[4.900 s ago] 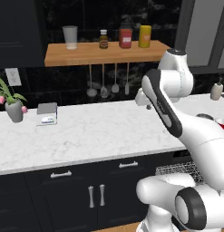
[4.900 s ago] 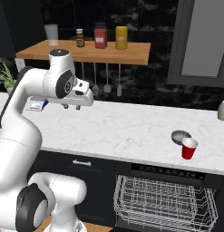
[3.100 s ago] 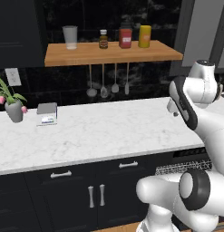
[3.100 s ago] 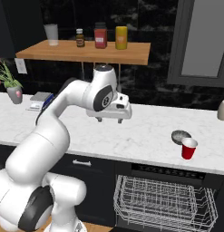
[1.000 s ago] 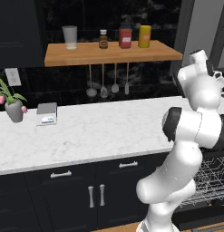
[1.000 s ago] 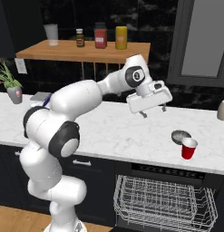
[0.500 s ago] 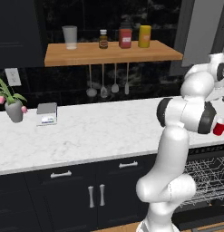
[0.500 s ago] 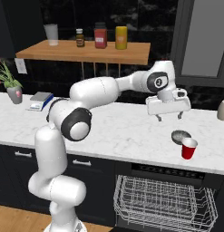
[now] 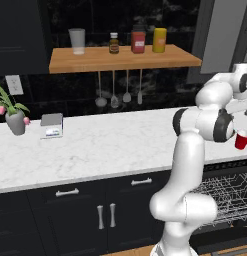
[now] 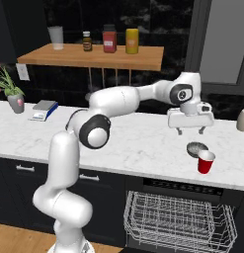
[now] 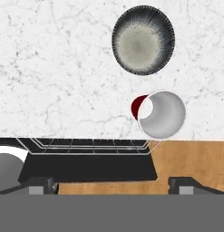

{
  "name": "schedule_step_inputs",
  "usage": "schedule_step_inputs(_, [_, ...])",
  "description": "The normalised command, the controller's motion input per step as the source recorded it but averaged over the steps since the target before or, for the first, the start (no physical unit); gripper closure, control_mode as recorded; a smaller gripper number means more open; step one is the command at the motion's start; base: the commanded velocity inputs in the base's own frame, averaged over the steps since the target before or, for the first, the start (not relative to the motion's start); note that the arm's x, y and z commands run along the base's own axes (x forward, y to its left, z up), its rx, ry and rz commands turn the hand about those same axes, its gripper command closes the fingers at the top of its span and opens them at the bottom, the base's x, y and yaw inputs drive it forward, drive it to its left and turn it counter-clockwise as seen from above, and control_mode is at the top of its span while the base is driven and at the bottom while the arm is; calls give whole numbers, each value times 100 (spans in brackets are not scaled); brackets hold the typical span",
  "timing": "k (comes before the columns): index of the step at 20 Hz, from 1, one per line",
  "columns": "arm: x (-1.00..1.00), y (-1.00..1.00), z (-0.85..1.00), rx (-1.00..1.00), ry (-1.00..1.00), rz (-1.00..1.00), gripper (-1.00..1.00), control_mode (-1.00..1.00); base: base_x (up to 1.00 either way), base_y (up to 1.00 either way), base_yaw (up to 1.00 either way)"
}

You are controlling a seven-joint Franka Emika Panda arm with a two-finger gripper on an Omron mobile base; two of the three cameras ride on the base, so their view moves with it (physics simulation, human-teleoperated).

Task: Pick up the cup and bowl from the counter, place them in the dishwasher, and close the dishwasher door.

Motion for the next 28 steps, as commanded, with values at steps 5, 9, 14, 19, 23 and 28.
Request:
schedule_step_inputs(5, [0,-43,-47,17,-13,0,-100,-100,0,0,0])
schedule_step_inputs(9, [11,-11,-43,1,-1,0,-100,-100,0,0,0])
schedule_step_inputs(14, [25,-13,-44,0,0,0,-100,-100,0,0,0])
schedule_step_inputs(19, [28,-8,-49,-1,0,0,-100,-100,0,0,0])
schedule_step_inputs(23, [17,-20,-47,-5,0,0,-100,-100,0,0,0])
schedule_step_inputs(28, [19,-40,-32,-4,0,0,-100,-100,0,0,0])
